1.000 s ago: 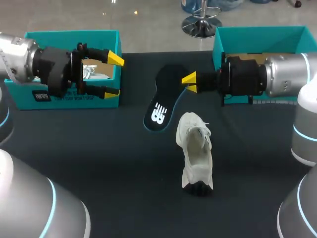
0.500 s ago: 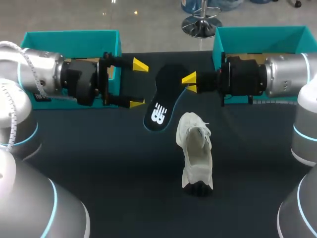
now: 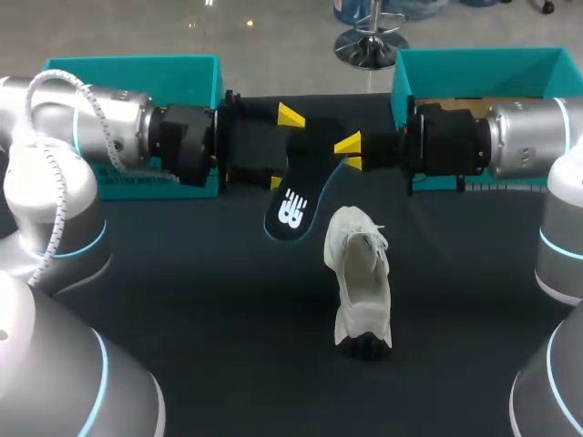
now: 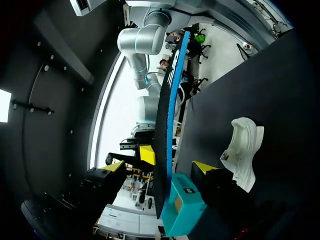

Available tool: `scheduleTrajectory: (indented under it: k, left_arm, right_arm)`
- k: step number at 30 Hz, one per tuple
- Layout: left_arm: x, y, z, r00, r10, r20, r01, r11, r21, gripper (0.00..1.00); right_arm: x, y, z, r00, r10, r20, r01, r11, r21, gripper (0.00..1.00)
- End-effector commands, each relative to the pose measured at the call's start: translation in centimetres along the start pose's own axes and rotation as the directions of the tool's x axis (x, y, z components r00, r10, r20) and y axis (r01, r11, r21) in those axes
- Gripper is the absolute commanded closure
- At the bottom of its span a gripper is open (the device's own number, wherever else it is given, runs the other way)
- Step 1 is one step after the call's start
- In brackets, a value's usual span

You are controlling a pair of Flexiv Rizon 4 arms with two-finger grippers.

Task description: Take the shoe out of the shoebox, open the shoe tongue, remove and reinsert the insole, then place the shoe into the shoebox

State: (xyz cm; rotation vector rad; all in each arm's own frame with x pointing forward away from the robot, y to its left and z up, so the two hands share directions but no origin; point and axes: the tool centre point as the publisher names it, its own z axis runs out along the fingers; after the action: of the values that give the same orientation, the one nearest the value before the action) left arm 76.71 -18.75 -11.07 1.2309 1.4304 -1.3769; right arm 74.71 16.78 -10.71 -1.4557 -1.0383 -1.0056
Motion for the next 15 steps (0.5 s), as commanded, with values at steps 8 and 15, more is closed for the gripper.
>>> scheduleTrajectory:
  k: [8,15]
  left_arm:
    - [0.24,-0.45,1.19,1.0,0.001,-0.019,-0.001,1.0,0.008,0.82]
    - [0.59,-0.6,1.51,0.999,-0.017,-0.04,0.017,1.0,0.002,1.0]
  right_arm:
    - [-0.01,-0.06,0.06,1.0,0.0,0.003,0.0,1.0,-0.002,1.0]
    - [-0.01,-0.06,0.06,1.0,0.0,0.003,0.0,1.0,-0.002,1.0]
